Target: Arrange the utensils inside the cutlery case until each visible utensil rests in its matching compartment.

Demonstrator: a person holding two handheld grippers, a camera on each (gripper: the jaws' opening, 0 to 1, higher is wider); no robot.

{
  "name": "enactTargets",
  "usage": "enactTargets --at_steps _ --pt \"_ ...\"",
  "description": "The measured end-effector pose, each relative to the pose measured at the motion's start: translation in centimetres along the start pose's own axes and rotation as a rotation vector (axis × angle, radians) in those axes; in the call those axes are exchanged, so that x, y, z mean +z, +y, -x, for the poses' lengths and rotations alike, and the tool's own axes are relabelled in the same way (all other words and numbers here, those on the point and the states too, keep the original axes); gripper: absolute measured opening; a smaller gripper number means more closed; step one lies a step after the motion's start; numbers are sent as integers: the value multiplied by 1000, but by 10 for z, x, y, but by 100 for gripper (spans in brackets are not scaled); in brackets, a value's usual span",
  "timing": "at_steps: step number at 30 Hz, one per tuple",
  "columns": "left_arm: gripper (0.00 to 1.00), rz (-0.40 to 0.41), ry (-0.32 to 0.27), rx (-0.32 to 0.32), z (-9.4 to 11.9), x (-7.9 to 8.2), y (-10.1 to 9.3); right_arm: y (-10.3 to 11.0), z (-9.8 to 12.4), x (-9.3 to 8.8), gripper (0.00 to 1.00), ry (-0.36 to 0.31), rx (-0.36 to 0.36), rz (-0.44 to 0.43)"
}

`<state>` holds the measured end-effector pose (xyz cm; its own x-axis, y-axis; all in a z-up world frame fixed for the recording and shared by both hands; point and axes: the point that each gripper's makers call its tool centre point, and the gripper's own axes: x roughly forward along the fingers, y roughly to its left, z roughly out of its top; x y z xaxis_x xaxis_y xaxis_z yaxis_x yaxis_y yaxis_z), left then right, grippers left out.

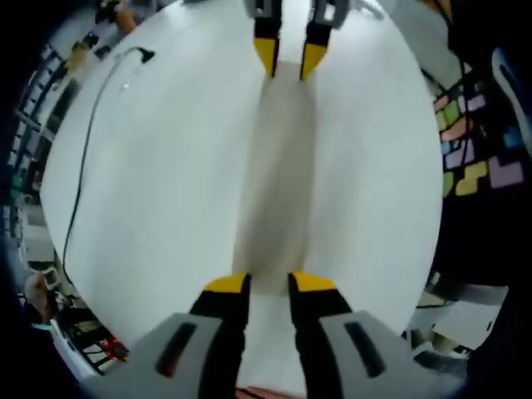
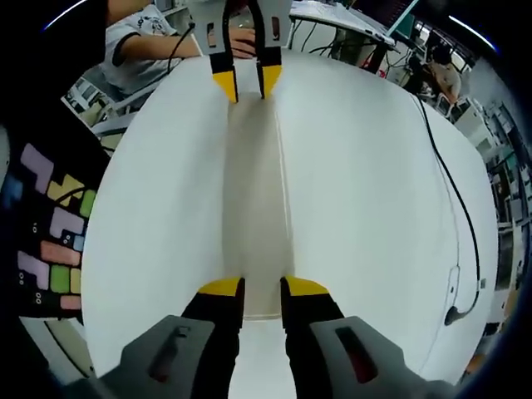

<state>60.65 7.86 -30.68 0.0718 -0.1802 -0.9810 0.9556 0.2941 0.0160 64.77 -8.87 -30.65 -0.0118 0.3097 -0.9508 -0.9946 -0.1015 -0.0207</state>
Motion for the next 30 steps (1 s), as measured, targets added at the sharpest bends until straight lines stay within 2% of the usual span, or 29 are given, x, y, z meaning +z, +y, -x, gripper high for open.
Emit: enactTargets --at_steps 4,6,9,11,14,17,19,24,26,30 --pt "20 0 -7 2 0 1 -1 4 1 -3 17 -8 -4 21" --pt "21 12 -31 -5 0 1 -1 5 2 -2 18 -53 6 2" --pt "25 27 -78 -16 3 -2 -2 8 8 -8 22 -80 7 -11" --pt "25 36 -116 9 6 -7 9 12 16 -5 25 -142 0 -8" --pt "27 56 -202 45 9 -1 9 15 25 -1 30 -229 -1 -17" --pt "28 93 -301 76 13 3 13 17 25 -5 34 -275 -19 -23" --pt "29 110 -362 106 16 5 16 18 25 -4 36 -336 -30 -47" --pt "36 122 -470 167 21 6 16 12 30 -4 42 -467 -100 -77" --pt "40 142 -509 184 22 6 17 13 29 -8 44 -489 -118 -83" --pt "49 163 -543 219 18 3 18 14 29 -13 48 -508 -146 -117"
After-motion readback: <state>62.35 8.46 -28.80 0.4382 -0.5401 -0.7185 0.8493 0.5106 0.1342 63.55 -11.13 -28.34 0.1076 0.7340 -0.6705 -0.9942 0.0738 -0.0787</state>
